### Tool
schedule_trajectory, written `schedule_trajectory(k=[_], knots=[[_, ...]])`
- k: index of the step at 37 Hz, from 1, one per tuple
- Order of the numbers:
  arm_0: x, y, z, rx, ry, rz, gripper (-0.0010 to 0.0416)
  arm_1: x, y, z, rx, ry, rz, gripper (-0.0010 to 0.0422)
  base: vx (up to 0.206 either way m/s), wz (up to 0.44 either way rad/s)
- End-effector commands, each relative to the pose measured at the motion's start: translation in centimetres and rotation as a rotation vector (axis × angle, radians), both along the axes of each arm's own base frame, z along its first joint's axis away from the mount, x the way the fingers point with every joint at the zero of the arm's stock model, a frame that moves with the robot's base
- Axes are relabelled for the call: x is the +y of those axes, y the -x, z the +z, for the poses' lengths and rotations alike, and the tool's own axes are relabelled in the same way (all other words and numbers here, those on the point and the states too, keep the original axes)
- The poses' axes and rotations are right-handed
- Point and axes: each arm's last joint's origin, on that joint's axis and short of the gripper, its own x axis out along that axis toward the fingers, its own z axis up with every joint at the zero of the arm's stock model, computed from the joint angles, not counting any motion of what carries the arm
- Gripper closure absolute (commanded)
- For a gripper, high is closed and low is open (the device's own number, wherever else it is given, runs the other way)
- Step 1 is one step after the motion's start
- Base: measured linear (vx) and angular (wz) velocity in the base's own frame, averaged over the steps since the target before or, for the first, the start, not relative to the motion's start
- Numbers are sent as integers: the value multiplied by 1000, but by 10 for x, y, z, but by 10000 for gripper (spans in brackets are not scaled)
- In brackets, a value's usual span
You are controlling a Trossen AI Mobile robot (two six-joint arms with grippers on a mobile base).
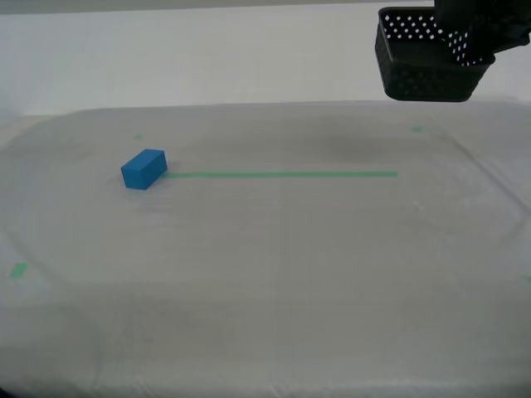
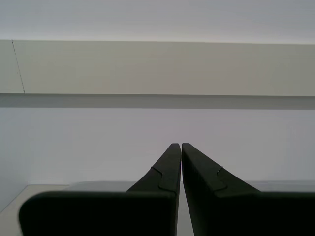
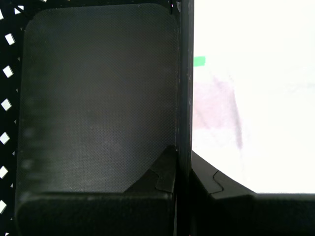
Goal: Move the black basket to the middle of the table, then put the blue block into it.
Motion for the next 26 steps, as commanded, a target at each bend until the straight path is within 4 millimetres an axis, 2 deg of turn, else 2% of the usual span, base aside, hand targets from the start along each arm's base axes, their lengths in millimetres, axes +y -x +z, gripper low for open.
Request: schedule_trajectory(k=[1, 6, 10, 26], knots=[[3, 5, 7, 1, -58, 9, 407, 0, 0, 1, -6, -2, -2, 412, 0, 0], [9, 10, 10, 16, -89, 9, 407, 0, 0, 1, -6, -2, -2, 412, 0, 0], [22, 14, 11, 30, -113, 19, 407, 0, 0, 1, -6, -2, -2, 412, 0, 0], [104, 39, 12, 53, -161, 72, 407, 0, 0, 1, -6, -2, -2, 412, 0, 0]])
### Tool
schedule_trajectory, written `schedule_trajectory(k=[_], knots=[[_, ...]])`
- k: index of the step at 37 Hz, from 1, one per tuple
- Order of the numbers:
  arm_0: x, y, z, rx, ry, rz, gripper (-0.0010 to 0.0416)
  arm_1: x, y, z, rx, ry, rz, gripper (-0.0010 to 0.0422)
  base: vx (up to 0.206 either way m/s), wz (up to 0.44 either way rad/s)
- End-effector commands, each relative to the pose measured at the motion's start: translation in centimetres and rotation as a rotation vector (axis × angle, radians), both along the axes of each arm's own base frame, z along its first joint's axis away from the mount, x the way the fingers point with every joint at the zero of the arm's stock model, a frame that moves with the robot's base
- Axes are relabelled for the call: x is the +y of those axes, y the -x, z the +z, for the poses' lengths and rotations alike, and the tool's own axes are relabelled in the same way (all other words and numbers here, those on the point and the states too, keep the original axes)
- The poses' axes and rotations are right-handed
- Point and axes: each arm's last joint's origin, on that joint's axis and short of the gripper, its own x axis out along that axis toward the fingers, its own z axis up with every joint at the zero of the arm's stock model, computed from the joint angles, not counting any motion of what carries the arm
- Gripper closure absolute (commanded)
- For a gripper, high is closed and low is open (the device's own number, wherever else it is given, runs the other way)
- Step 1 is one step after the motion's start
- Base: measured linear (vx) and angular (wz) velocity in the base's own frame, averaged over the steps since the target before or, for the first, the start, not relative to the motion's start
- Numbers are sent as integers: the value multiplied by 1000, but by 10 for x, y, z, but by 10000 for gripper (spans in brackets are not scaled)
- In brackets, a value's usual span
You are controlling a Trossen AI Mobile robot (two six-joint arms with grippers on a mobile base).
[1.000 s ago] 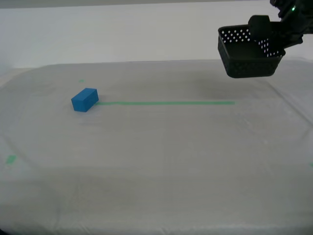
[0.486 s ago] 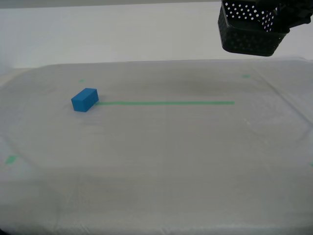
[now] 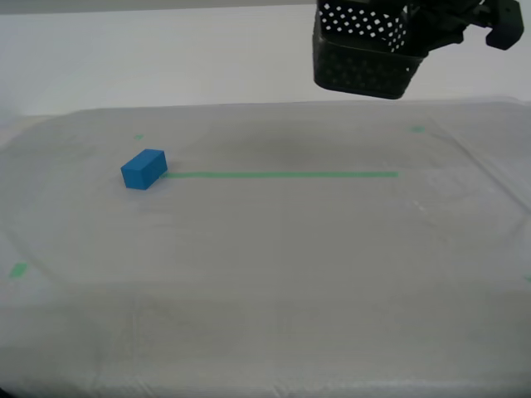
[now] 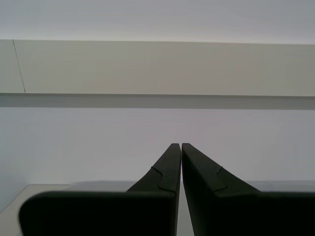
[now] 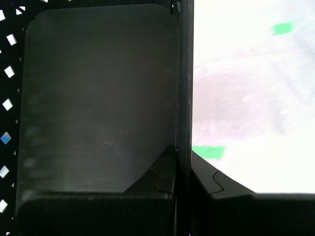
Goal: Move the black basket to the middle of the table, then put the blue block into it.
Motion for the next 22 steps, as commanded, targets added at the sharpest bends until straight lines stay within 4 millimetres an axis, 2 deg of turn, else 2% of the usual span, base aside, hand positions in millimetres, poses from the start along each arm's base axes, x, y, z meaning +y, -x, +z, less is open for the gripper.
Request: schedule_trajectory(k=[1, 10, 22], knots=[[18, 8, 1, 3, -15, 7, 407, 0, 0, 1, -6, -2, -2, 412, 0, 0], [49, 23, -2, 19, -32, 14, 407, 0, 0, 1, -6, -2, -2, 412, 0, 0], [71, 27, -20, 106, -52, -18, 407, 0, 0, 1, -6, -2, -2, 412, 0, 0]])
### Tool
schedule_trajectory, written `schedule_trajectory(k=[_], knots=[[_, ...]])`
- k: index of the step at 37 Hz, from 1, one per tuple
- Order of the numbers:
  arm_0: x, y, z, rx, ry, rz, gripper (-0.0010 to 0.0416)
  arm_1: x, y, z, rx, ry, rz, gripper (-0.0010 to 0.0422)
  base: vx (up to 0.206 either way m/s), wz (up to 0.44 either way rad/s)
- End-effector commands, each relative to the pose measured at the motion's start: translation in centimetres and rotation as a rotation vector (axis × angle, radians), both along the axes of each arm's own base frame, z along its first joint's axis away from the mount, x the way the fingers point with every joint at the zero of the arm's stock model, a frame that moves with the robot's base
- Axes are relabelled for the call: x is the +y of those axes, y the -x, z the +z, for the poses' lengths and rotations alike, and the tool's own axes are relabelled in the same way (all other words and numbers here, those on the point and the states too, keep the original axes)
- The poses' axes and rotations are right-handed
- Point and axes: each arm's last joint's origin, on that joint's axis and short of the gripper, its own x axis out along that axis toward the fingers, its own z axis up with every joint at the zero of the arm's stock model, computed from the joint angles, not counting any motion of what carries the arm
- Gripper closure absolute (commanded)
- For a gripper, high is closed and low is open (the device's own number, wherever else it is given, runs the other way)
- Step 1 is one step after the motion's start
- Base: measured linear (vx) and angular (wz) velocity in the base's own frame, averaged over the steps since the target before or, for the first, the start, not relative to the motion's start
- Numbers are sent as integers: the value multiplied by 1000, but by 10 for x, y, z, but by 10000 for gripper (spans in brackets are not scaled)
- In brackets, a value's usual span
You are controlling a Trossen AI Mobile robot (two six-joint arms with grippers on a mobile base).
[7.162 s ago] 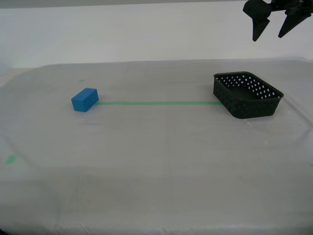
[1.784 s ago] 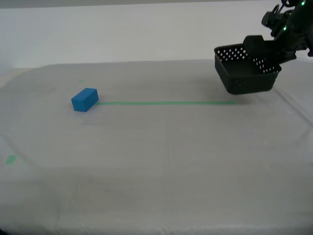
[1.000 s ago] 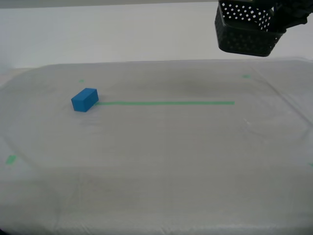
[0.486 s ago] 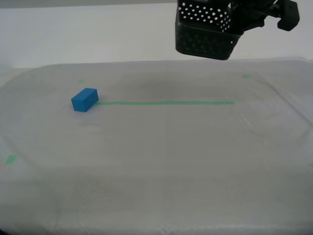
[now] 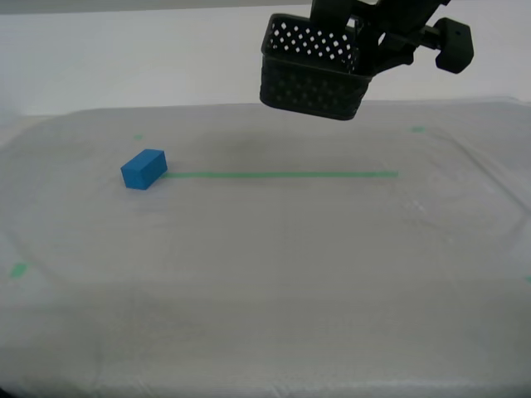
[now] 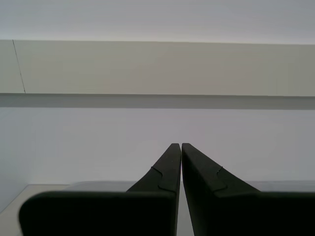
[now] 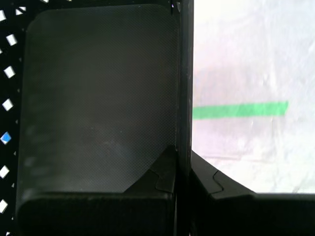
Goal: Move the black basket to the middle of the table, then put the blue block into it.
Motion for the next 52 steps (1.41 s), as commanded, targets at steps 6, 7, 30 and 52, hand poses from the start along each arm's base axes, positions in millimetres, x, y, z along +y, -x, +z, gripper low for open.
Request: schedule_trajectory(k=[6, 7, 30, 52], knots=[[19, -10, -15, 45, 78, -31, 407, 0, 0, 1, -6, -2, -2, 412, 0, 0], [21, -12, -16, 49, 81, -29, 407, 0, 0, 1, -6, -2, -2, 412, 0, 0], [70, -49, -63, 141, 208, 3, 407, 0, 0, 1, -6, -2, -2, 412, 0, 0], [84, -65, -132, 212, 336, -2, 407, 0, 0, 1, -5, -2, -2, 412, 0, 0]])
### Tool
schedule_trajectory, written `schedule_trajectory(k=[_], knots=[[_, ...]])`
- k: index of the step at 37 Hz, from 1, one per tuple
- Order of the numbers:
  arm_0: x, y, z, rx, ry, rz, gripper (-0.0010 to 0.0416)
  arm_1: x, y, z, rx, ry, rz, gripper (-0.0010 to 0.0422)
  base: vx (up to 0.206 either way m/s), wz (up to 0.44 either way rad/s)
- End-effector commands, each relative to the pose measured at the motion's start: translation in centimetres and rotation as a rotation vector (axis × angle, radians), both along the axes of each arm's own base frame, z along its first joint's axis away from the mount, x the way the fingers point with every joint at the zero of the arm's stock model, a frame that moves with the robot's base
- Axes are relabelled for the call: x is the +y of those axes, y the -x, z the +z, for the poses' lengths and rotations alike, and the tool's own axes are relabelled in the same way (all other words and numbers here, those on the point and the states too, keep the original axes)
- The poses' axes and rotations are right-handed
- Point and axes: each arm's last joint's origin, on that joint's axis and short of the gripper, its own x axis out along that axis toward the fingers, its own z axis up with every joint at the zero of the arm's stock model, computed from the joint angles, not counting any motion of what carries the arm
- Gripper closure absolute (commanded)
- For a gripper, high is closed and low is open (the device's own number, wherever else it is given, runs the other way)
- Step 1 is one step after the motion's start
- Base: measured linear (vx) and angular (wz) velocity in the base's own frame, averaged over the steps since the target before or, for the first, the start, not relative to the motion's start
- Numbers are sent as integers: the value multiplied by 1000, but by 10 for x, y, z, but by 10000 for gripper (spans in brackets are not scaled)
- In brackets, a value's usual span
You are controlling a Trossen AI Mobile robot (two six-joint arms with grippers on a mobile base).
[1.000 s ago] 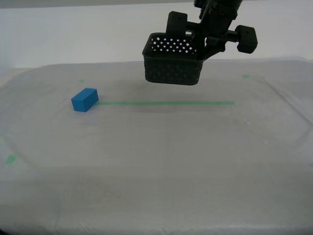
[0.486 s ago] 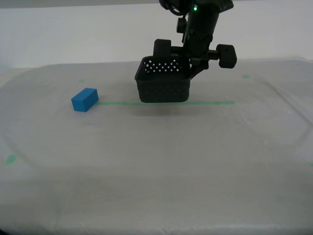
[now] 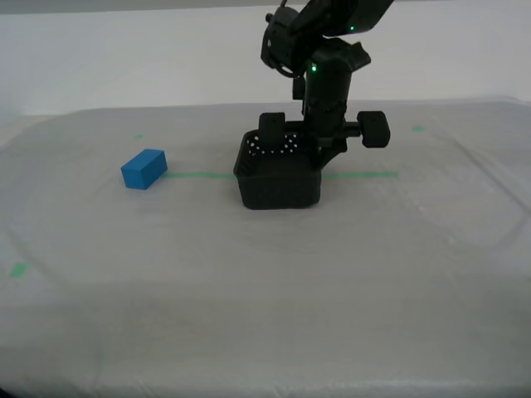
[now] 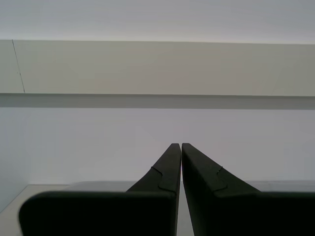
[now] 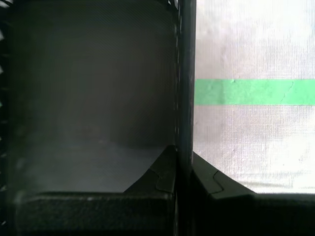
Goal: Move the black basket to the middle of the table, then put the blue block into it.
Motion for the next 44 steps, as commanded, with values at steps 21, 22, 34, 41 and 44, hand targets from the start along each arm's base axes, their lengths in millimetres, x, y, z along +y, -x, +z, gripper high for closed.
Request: schedule_trajectory(k=[21, 22, 34, 41, 44], knots=[[2, -1, -6, 1, 9, 60, 375, 0, 0, 1, -6, -2, -1, 412, 0, 0], [1, -1, -6, 1, 10, 61, 369, 0, 0, 1, -6, -2, -2, 412, 0, 0], [2, -1, -5, 1, 11, 70, 301, 0, 0, 1, -6, -2, -2, 412, 0, 0], [3, 0, -2, 13, -15, 88, 252, 0, 0, 1, -6, -2, -2, 412, 0, 0], [3, 0, 1, 7, -19, 91, 223, 0, 0, 1, -6, -2, -1, 412, 0, 0]])
